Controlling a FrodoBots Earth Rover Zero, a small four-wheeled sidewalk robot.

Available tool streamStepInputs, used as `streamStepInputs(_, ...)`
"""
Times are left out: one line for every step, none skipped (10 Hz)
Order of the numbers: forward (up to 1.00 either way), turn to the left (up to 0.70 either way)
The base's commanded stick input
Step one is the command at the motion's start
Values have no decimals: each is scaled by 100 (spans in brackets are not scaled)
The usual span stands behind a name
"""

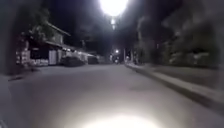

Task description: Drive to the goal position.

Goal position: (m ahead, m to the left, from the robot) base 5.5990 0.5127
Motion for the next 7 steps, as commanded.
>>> streamStepInputs(100,0)
streamStepInputs(100,0)
streamStepInputs(100,0)
streamStepInputs(100,0)
streamStepInputs(100,0)
streamStepInputs(100,0)
streamStepInputs(100,0)
